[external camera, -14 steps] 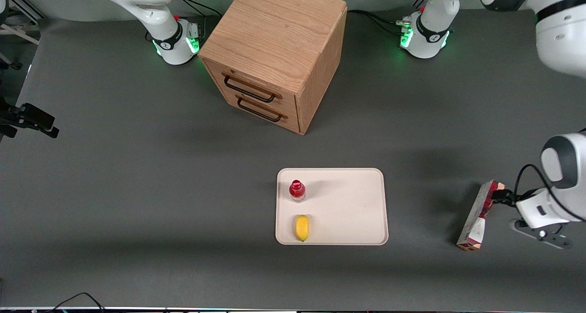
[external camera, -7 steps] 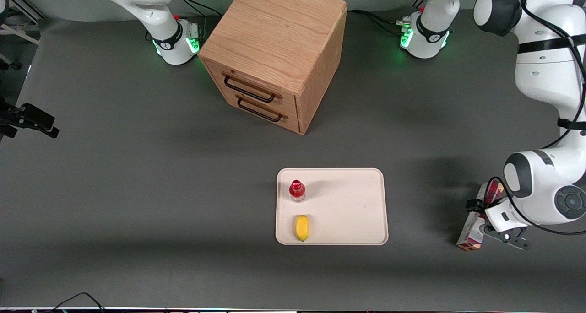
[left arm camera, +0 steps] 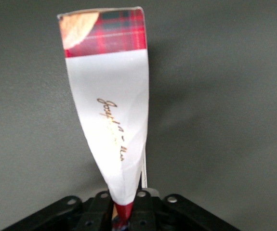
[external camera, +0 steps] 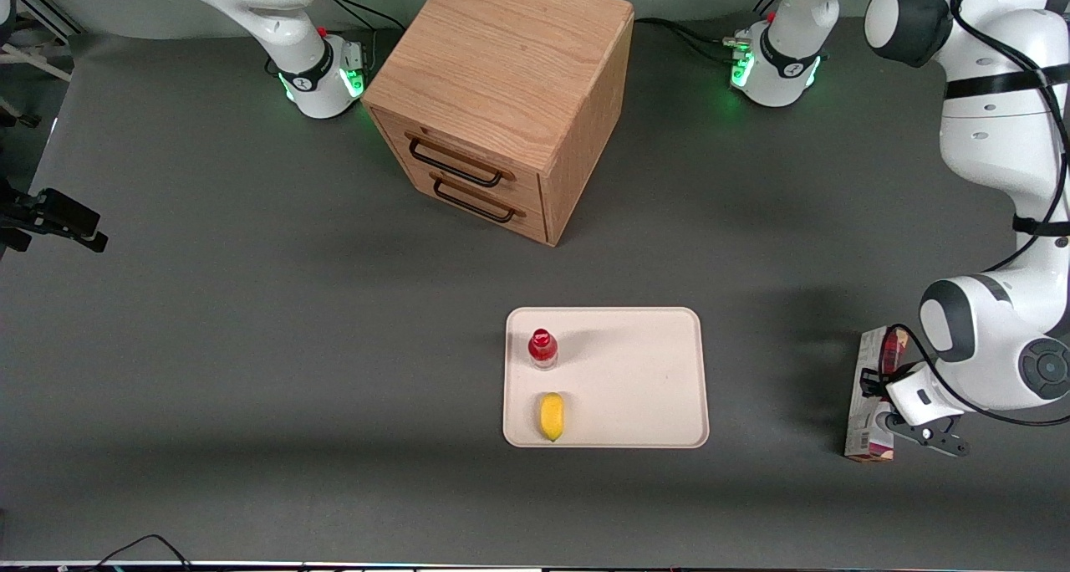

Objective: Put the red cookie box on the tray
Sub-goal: 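Close the left gripper on the cookie box's red end, then lift the cookie box upright with the left gripper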

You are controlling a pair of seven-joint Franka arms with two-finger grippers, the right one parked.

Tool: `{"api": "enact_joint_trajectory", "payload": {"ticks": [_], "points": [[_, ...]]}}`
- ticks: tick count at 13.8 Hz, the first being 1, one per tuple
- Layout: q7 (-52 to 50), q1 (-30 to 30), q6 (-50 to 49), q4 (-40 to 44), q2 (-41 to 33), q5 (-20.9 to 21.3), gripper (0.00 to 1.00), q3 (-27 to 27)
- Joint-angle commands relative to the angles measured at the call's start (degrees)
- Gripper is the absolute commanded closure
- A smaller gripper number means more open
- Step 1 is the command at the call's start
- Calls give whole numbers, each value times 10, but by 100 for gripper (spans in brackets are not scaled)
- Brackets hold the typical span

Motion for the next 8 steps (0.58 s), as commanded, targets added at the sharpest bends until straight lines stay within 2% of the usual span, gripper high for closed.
{"api": "enact_joint_trajectory", "payload": {"ticks": [1,4,6,8], "points": [[7,-3,-29,10,-15,-14,100,2],[-2,-4,-170,108,-27,-43,100,5],[-59,-4,-270,166,-49,-38,100,8],[-116,-6,-335,184,-84,-39,100,3]]}}
